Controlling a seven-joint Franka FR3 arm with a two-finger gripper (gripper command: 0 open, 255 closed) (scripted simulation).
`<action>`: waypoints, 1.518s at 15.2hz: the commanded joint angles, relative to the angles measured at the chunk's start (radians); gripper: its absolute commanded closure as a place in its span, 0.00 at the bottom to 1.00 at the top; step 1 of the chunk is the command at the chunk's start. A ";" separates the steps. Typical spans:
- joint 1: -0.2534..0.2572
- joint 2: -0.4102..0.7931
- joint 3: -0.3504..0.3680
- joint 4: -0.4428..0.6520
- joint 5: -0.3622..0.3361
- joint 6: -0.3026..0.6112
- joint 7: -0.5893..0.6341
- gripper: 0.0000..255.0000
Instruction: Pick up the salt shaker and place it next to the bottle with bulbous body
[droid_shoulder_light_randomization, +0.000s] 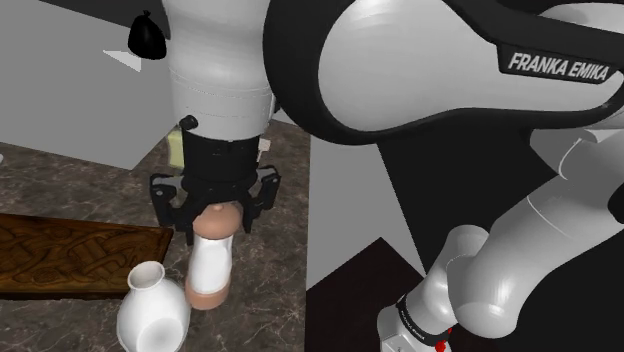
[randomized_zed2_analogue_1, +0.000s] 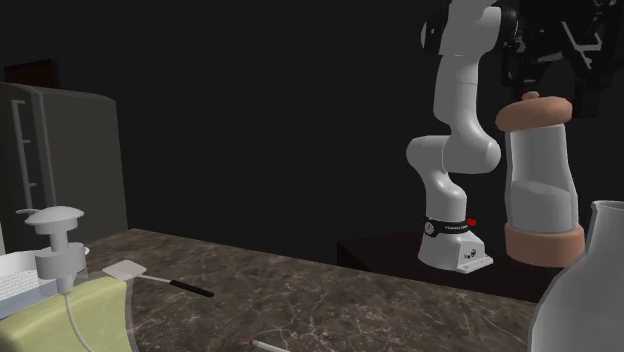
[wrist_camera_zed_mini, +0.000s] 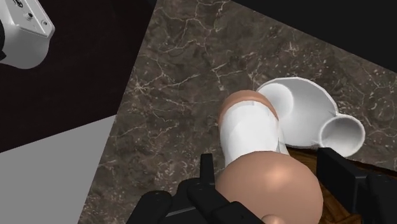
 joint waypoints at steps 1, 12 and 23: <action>0.000 -0.002 0.000 -0.027 0.001 0.025 -0.002 1.00; 0.003 0.002 0.004 -0.170 0.002 0.173 -0.006 1.00; -0.060 0.141 -0.063 -0.250 0.007 0.347 -0.157 0.00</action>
